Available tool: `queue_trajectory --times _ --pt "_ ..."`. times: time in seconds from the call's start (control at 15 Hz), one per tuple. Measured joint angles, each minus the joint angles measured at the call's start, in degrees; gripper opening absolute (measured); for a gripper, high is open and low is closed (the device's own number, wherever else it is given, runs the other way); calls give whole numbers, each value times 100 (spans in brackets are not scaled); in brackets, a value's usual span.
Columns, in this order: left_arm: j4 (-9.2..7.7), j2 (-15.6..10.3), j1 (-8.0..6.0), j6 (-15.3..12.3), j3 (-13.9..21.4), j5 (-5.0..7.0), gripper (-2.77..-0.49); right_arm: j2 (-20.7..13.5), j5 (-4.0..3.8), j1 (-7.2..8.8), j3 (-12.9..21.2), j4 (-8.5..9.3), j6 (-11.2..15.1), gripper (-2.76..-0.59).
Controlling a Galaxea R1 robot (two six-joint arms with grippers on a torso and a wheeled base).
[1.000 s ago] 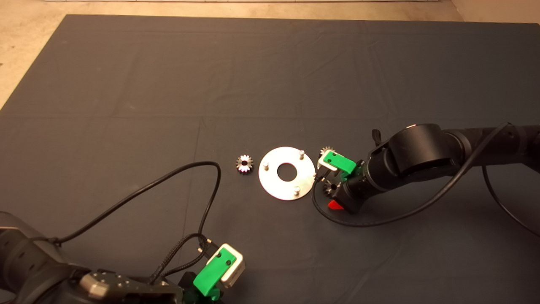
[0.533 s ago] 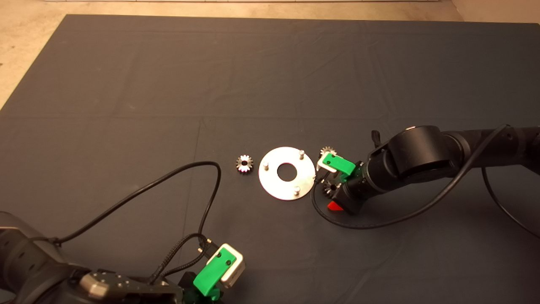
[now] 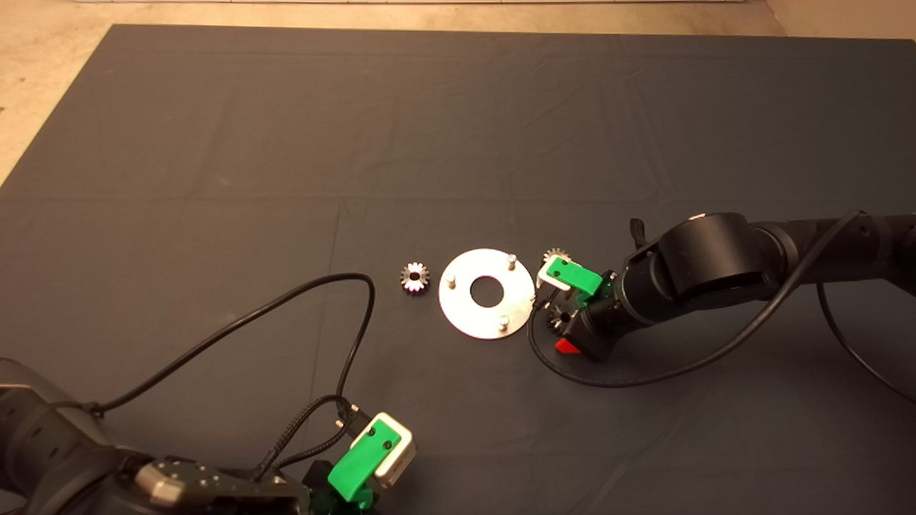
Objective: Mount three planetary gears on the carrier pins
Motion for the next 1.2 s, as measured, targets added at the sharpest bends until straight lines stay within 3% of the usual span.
queue_trajectory --times 0.4,0.8,1.07,1.2 --pt "0 0 0 0 0 1 -180 0 -11 1 33 -22 -1 -199" --pt "0 0 0 0 0 0 -180 0 5 1 35 -280 -92 -199" --pt "0 0 -2 0 0 0 -180 0 11 1 35 -358 -128 -199" --pt "0 0 0 2 0 0 -180 0 13 1 52 -448 -129 -213"
